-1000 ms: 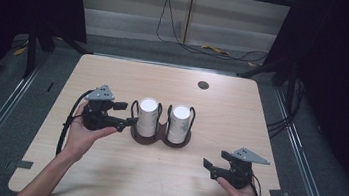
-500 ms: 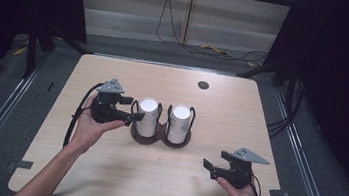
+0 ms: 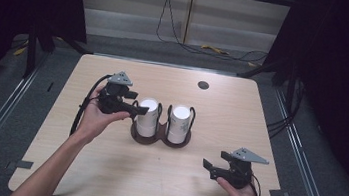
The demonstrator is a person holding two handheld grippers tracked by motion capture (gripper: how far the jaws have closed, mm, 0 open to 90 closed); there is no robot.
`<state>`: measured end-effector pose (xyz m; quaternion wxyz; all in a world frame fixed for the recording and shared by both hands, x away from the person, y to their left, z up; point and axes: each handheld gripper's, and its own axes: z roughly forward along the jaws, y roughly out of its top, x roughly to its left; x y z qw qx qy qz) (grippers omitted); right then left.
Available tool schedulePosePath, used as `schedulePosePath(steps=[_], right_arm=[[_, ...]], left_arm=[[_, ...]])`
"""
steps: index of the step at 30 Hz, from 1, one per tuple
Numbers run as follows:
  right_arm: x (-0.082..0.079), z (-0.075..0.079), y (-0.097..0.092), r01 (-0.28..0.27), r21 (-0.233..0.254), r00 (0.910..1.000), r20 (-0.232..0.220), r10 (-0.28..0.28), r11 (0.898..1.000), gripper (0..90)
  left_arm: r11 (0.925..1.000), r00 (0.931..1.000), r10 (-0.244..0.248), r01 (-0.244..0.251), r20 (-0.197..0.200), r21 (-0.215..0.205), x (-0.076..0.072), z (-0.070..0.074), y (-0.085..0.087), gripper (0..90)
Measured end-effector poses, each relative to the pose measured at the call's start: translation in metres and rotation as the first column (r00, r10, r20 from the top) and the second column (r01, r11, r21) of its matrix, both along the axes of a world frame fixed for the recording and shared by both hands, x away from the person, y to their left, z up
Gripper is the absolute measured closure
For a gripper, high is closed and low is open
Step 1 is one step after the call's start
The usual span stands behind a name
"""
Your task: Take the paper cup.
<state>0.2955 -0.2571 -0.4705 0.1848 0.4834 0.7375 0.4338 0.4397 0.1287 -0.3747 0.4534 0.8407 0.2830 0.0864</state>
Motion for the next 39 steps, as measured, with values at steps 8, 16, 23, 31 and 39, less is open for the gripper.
schedulePosePath(steps=[8, 16, 23, 31, 39], right_arm=[[0.0, 0.0, 0.0, -0.003, 0.005, 1.0, -0.003, 0.003, 1.0, 20.8], [0.001, 0.0, 0.0, -0.003, 0.005, 1.0, -0.004, 0.003, 1.0, 20.8], [0.001, -0.001, 0.0, -0.004, 0.006, 1.0, -0.004, 0.004, 1.0, 20.8], [0.0, 0.0, 0.0, -0.005, 0.006, 1.0, -0.003, 0.005, 1.0, 20.8], [0.001, 0.0, -0.001, -0.005, 0.006, 1.0, -0.004, 0.005, 1.0, 20.8]], left_arm=[[0.9977, 0.9996, -0.013, 0.014, -0.024, 0.067, 0.009, 0.0, -0.01, 20.5], [0.9913, 0.9978, -0.05, 0.055, -0.043, 0.12, 0.014, 0.0, -0.019, 16.2], [0.9829, 0.9966, -0.058, 0.067, -0.058, 0.171, 0.016, 0.0, -0.031, 23.3], [0.9711, 0.9955, -0.06, 0.075, -0.074, 0.226, 0.019, -0.003, -0.04, 29.4], [0.961, 0.9936, -0.054, 0.078, -0.099, 0.265, 0.023, -0.008, -0.04, 30.8]])
